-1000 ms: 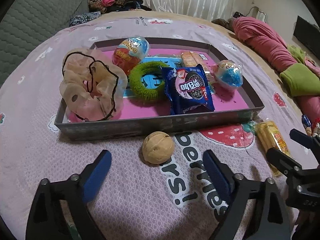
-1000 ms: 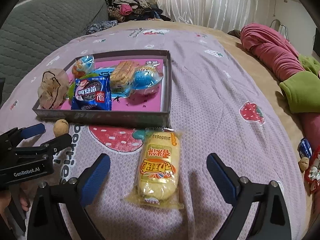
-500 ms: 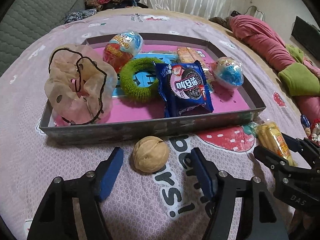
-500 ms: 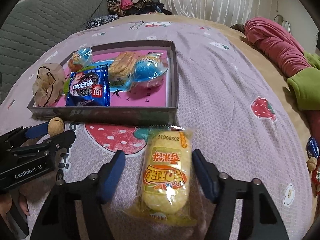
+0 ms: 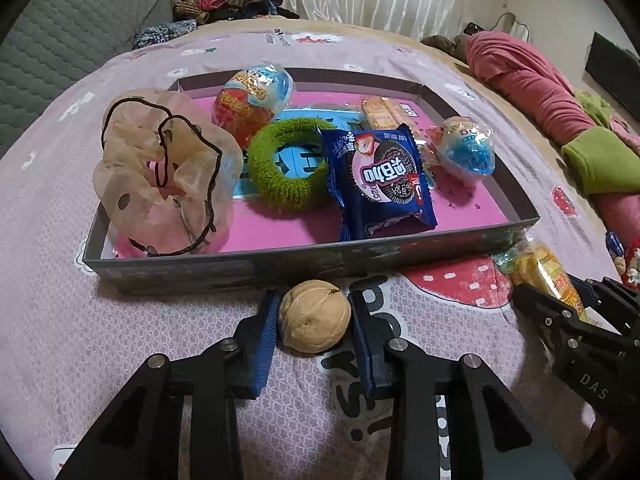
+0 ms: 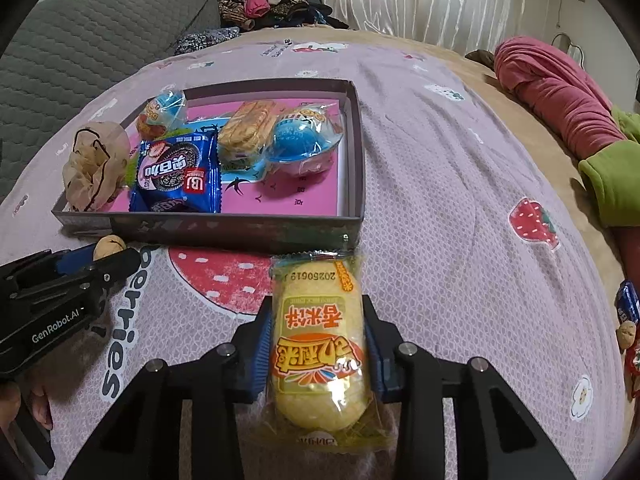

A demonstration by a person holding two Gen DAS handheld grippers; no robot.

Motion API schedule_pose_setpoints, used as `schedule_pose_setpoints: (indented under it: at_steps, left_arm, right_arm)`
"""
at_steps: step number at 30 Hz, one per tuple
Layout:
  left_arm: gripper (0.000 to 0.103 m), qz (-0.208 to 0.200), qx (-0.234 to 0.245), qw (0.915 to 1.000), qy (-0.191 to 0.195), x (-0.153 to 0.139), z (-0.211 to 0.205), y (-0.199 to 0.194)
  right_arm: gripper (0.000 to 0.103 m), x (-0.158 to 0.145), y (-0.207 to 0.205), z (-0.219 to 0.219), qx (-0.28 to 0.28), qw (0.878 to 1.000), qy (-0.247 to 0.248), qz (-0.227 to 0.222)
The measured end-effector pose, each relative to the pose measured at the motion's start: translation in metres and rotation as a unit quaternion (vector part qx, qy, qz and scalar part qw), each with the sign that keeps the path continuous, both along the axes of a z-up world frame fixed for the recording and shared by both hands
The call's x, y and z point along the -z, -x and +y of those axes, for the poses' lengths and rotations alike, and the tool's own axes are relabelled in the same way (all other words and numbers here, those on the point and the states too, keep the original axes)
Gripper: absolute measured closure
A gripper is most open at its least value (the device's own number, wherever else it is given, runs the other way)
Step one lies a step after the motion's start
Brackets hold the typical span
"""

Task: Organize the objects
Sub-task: 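Grasp the walnut with the left tool while the right tool grasps the yellow bread pack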

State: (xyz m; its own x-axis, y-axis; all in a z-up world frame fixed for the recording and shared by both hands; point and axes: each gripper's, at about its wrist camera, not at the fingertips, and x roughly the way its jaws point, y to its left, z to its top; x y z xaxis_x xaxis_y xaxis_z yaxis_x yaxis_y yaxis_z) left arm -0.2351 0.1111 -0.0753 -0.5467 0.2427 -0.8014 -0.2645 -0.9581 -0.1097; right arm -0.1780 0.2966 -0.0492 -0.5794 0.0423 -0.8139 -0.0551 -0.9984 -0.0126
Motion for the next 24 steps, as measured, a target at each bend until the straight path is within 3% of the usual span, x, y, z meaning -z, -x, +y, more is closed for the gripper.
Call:
schedule_pose_setpoints:
  at_steps: [8, 24]
  left_arm:
    - [0.068, 0.007, 0.004, 0.9999, 0.014, -0.001, 0.003, -0.005]
    - [0.068, 0.012, -0.003, 0.9999, 0.012, -0.018, -0.009, -0.027]
  right_arm:
    - [0.065, -0.005, -0.006, 0.002, -0.009, 1.0, 0.027, 0.006]
    - [0.065, -0.034, -0.028, -0.018, -0.027, 0.999, 0.02, 0.023]
